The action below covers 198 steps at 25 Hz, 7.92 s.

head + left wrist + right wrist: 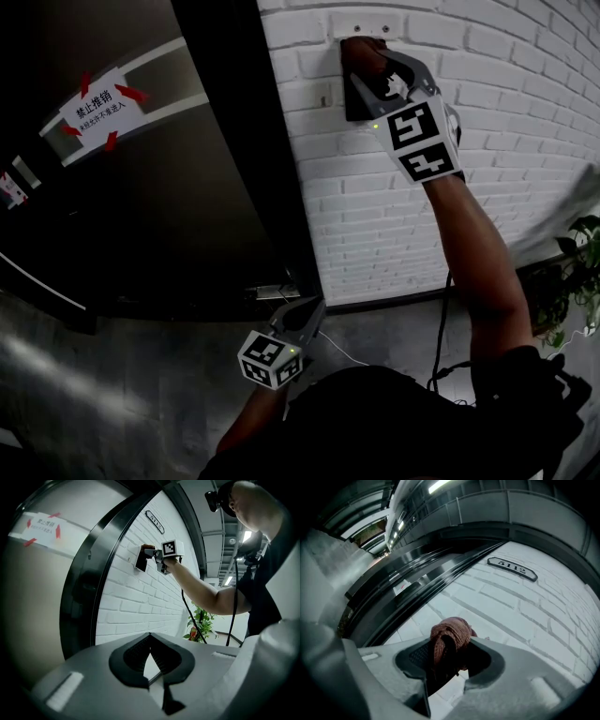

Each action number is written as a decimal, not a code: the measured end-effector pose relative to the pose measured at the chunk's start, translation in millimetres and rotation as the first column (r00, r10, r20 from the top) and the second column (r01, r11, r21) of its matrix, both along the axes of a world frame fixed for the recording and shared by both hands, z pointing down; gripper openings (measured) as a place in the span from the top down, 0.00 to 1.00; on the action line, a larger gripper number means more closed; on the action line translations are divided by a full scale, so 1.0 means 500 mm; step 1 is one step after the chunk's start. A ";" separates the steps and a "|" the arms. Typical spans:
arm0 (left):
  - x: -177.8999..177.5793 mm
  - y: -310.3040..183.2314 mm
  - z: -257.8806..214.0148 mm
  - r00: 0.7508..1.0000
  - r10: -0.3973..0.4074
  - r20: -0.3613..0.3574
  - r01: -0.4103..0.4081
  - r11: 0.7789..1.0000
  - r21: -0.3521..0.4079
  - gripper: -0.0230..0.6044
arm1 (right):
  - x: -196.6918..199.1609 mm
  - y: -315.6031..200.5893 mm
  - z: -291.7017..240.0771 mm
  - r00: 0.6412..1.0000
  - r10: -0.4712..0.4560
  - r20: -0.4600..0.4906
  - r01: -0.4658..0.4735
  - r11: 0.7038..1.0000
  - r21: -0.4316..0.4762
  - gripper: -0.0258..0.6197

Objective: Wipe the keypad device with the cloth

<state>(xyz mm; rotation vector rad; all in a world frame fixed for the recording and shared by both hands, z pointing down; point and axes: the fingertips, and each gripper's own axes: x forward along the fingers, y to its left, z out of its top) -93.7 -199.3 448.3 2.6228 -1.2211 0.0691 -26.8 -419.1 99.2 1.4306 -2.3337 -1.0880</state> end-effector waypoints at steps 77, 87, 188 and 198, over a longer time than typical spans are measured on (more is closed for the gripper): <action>0.017 -0.001 -0.005 0.998 0.064 0.003 -0.063 0.998 -0.022 0.94 | 0.018 0.071 0.019 0.991 -0.065 0.120 0.077 0.992 -0.097 0.72; 0.000 0.004 -0.001 0.999 0.032 0.012 -0.032 0.999 -0.005 0.94 | 0.000 0.015 -0.059 0.998 0.009 0.061 -0.007 0.999 -0.038 0.72; 0.143 0.227 0.019 0.994 0.108 0.006 -0.108 0.994 -0.035 0.94 | 0.268 0.605 0.624 0.940 -0.011 0.342 0.237 0.743 -0.626 0.72; 0.237 0.309 0.034 0.999 0.048 0.007 -0.047 0.998 -0.036 0.94 | 0.346 0.708 0.676 0.930 -0.066 0.360 0.301 0.698 -0.649 0.72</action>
